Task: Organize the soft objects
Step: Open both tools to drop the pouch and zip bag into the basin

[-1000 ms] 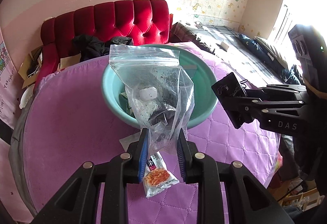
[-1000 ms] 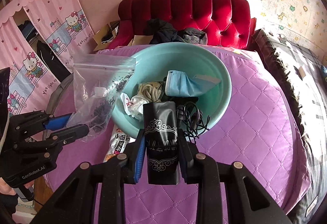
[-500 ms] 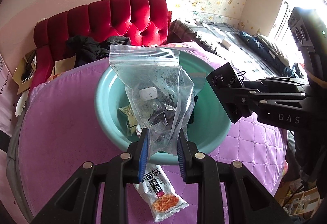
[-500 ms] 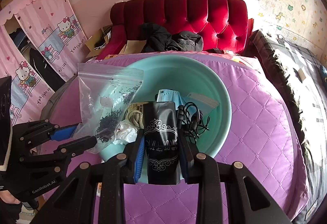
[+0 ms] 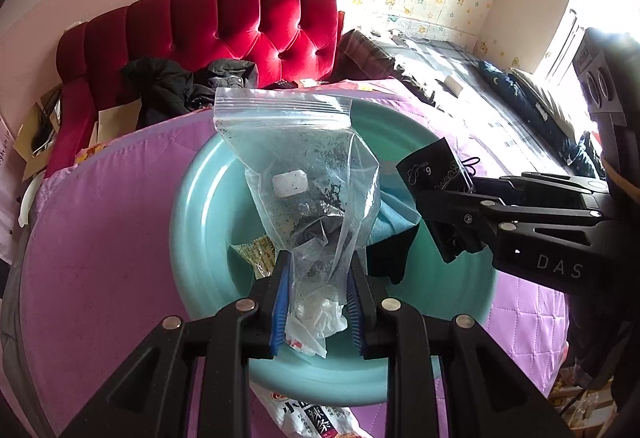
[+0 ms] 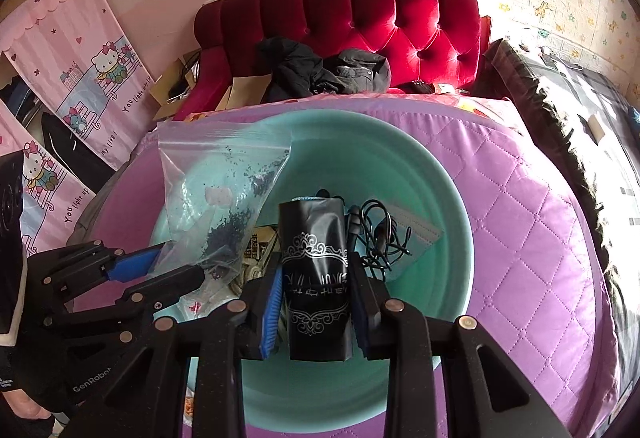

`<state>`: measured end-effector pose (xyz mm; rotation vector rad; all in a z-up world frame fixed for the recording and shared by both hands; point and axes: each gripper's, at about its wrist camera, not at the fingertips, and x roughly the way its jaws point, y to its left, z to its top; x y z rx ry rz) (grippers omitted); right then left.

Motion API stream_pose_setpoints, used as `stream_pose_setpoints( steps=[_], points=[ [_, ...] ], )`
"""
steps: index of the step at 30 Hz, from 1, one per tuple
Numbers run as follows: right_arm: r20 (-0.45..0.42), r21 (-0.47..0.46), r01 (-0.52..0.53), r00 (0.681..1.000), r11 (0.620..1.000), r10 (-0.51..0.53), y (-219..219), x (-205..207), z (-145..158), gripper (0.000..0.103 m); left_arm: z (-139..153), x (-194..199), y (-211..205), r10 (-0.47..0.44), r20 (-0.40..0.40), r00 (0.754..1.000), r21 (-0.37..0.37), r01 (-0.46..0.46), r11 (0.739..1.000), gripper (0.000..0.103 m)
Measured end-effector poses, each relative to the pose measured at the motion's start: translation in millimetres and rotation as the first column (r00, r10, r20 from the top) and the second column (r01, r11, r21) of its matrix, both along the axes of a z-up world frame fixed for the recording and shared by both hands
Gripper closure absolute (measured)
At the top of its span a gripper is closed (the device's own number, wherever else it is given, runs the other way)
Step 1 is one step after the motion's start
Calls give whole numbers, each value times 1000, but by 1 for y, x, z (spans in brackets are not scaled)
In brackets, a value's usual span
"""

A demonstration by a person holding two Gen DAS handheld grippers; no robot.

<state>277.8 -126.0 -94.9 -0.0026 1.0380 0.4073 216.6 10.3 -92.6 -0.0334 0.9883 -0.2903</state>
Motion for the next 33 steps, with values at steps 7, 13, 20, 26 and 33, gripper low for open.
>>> stream_pose_setpoints(
  steps=[7,13,20,26,33],
  points=[
    [-18,-13,25,1000,1000,-25,5,21,-18,70,-13,25,-7,-13,-23,1000,31,14,999,75],
    [-38,-22,32,999,999,-32,8,29,-30,69,-27,37,-12,-22,-61,998,54,26,998,75],
    [-30,-8,37,999,999,-38,6,30,-26,63,-27,39,-14,-29,-59,998,67,33,997,69],
    [-7,3,43,999,999,-43,4,28,-18,52,-23,37,-13,-19,-49,999,87,23,996,38],
    [16,-11,60,998,998,-60,2,23,-10,17,-15,33,-8,18,-4,1000,119,-18,993,0]
  ],
)
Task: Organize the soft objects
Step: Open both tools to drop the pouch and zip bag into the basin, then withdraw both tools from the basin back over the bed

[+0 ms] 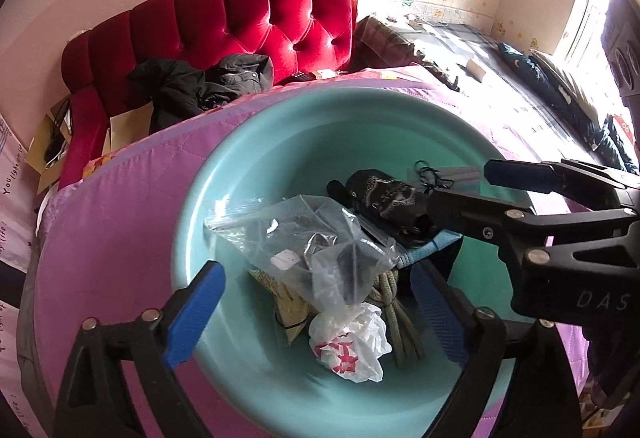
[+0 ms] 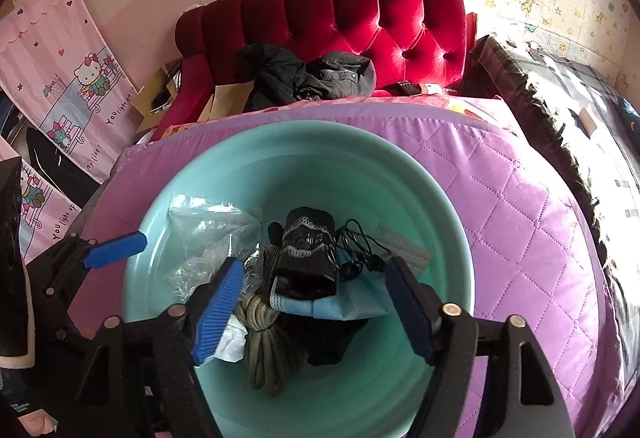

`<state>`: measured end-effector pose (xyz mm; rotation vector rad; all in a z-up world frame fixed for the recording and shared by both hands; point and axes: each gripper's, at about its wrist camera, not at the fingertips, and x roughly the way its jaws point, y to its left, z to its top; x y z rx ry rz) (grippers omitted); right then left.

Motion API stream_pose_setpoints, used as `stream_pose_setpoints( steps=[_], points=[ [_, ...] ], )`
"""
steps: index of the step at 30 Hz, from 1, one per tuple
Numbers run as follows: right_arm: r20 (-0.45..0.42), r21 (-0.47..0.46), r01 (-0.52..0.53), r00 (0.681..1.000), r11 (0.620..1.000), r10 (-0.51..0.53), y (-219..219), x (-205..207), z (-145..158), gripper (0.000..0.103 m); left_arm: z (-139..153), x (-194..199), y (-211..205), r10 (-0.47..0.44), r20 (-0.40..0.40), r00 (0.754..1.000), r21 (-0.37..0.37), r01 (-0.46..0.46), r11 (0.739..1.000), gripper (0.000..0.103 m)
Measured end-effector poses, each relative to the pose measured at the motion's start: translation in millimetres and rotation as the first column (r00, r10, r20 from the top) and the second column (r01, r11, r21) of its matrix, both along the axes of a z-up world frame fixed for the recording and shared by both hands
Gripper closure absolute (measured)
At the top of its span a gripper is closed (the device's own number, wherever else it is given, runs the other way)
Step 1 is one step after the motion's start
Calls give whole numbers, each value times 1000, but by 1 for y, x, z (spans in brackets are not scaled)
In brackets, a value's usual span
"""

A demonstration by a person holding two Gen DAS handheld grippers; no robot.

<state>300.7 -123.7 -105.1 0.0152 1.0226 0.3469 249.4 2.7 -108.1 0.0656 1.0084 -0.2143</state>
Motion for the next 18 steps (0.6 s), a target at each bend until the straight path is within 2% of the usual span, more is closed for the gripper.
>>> stream_pose_setpoints(
  steps=[3,4,18],
  points=[
    [17,-8,11,1000,1000,-11,-2,-5,4,2,4,-6,1,0,24,1000,2,0,1000,0],
    [23,-9,13,1000,1000,-12,-3,-7,5,0,4,-8,0,-1,26,1000,6,1,1000,0],
    [54,-27,16,998,1000,-15,-15,-56,17,0,18,-54,0,14,64,998,38,-17,999,0]
  ],
)
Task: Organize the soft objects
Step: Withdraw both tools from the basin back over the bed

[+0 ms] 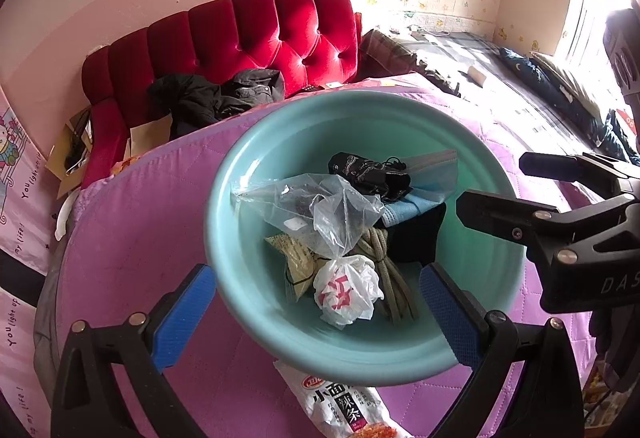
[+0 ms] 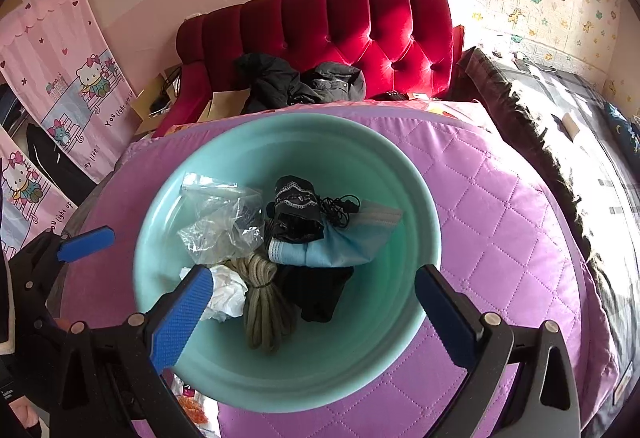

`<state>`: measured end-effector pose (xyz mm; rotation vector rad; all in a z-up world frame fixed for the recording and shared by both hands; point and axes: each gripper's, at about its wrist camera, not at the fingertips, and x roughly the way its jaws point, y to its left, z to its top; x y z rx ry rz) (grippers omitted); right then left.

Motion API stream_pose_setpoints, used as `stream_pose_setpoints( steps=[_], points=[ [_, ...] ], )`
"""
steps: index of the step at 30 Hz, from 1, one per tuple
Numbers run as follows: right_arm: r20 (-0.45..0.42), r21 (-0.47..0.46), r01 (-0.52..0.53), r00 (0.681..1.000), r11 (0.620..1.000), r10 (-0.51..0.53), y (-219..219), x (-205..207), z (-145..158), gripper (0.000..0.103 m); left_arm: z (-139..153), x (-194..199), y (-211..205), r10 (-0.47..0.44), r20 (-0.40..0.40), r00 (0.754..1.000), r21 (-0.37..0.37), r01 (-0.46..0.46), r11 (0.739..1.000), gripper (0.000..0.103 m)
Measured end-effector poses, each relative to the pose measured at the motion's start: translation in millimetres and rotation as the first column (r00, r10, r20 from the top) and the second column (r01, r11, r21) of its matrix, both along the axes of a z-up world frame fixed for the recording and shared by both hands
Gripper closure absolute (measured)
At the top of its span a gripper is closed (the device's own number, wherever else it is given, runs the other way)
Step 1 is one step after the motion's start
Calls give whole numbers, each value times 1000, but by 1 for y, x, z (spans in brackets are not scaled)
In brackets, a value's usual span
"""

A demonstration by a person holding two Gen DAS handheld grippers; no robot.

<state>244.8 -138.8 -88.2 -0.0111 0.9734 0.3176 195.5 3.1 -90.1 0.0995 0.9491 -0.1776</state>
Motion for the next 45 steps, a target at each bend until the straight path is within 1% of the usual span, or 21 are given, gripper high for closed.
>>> stream_pose_setpoints(
  steps=[8,12,20,27,35,39,45],
  points=[
    [26,-15,4,1000,1000,-3,-11,-36,13,0,10,-39,0,25,25,999,6,-25,1000,0],
    [33,-19,-6,999,1000,6,-14,-57,18,0,13,-57,-1,35,25,999,-6,-35,999,0],
    [51,-32,-18,999,999,19,-19,-99,21,0,16,-98,-5,39,36,999,-10,-38,999,0],
    [57,-20,-13,998,1000,14,-28,-128,20,0,18,-127,-9,39,49,998,-14,-38,999,0],
    [83,-48,-24,996,999,28,-29,-168,12,0,7,-164,-14,66,53,996,-29,-64,997,0],
    [91,-53,-31,995,998,36,-33,-180,8,0,-1,-176,-16,70,48,996,-23,-69,997,0],
    [107,-49,-10,994,999,16,-44,-201,-6,0,-13,-191,-21,95,50,994,-20,-94,995,0]
  ],
)
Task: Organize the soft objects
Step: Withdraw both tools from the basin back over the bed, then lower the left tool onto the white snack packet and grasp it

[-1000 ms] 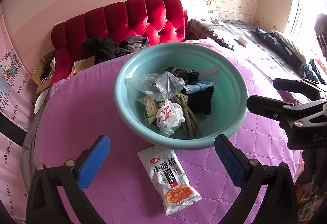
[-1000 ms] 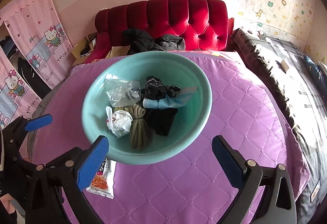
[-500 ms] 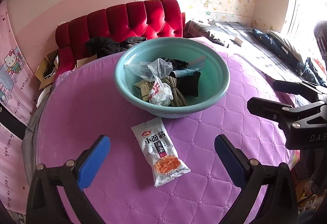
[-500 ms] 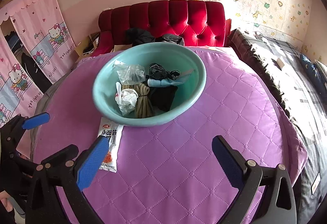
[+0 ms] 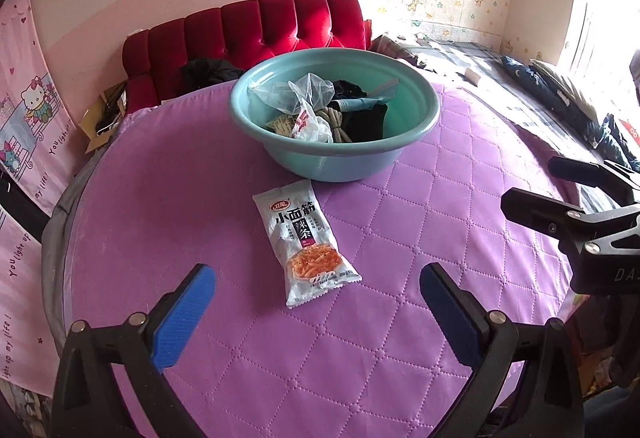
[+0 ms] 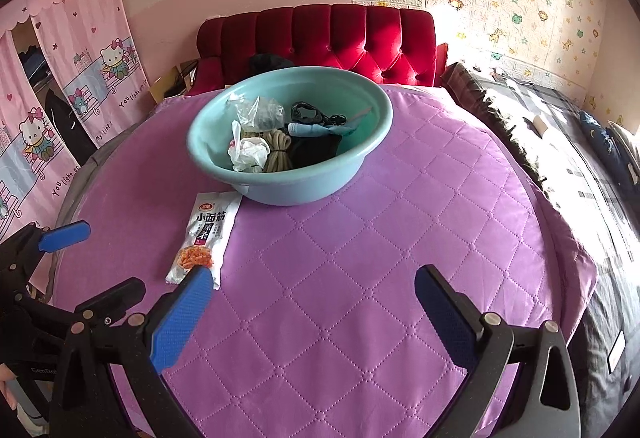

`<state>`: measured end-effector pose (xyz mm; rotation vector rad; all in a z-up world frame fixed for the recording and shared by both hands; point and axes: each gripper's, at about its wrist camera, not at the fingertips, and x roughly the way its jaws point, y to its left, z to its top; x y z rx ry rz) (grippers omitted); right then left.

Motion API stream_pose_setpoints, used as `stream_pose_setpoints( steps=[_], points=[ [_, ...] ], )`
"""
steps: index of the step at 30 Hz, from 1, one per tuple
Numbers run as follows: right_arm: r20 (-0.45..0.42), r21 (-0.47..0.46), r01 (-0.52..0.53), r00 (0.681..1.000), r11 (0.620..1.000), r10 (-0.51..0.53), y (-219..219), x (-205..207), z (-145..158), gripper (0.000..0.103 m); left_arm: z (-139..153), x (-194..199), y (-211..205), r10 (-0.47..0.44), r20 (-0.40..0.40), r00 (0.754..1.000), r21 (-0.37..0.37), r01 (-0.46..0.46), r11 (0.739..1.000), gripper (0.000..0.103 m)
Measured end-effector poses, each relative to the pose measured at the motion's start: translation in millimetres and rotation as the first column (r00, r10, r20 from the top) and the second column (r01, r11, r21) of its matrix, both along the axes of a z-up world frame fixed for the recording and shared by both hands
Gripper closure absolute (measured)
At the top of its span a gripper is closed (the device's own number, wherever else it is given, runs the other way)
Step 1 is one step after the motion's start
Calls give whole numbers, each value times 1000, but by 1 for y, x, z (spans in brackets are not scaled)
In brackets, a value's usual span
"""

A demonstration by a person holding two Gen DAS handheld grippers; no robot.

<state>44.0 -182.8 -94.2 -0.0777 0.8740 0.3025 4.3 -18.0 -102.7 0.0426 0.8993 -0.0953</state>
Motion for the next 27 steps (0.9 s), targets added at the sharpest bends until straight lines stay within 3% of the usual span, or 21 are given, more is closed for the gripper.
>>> stream_pose_setpoints(
  steps=[13,27],
  points=[
    [-22,-14,11,1000,1000,-12,-7,-10,-19,0,-22,-11,-14,0,-45,999,0,0,1000,0],
    [-67,-28,25,997,999,-27,-15,-5,-34,0,-37,3,-7,49,-88,995,-15,-51,999,0]
  ],
)
